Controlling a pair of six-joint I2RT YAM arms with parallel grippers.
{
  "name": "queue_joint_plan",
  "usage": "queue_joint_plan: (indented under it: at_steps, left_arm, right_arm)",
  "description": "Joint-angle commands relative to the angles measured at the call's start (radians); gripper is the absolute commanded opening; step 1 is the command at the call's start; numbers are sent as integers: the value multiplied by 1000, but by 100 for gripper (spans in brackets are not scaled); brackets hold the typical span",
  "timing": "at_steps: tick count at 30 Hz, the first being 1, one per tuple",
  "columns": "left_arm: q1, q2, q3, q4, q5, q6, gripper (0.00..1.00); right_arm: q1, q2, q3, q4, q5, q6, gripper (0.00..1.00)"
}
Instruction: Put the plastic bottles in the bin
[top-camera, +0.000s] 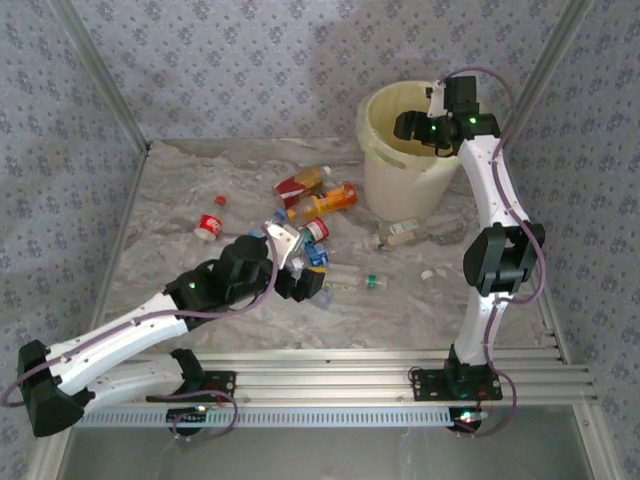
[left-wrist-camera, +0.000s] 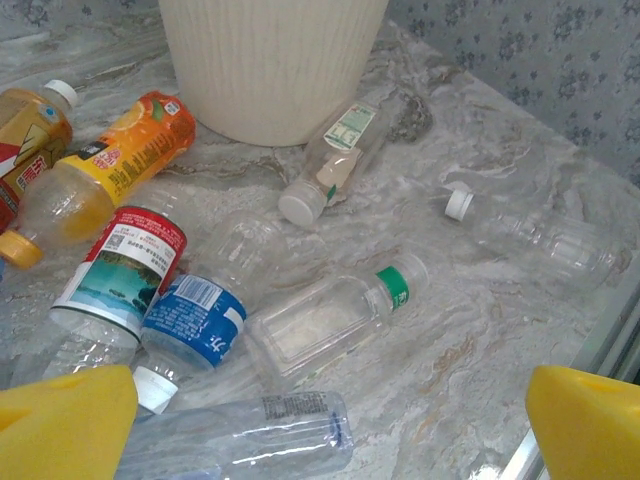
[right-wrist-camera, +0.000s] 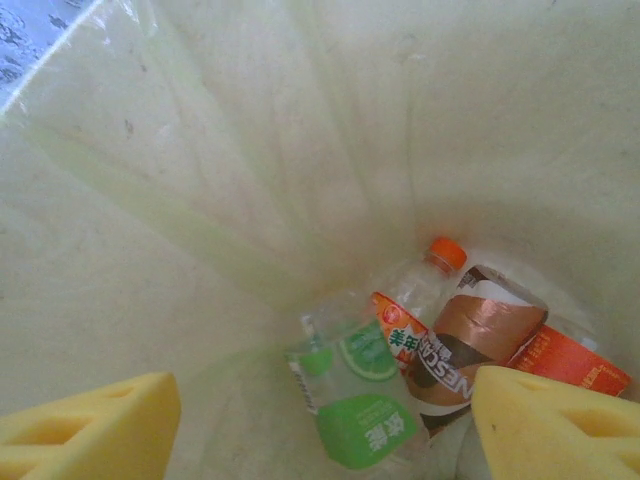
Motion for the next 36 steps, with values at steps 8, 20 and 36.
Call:
queue_joint_plan:
  at_steps: [8,20,36]
  left_arm:
    - [5,65,69,-84,18,33,100]
    - [10,63,78,-108,113,129,100]
    - [13,-46,44,-159,97,239,100]
  right_arm:
    - [-1,-175,-38,53,-9,-22,84]
    - [64,-527,-448,218,-30,-58,83]
    - [409,-885,-1103,162,100,-53,85]
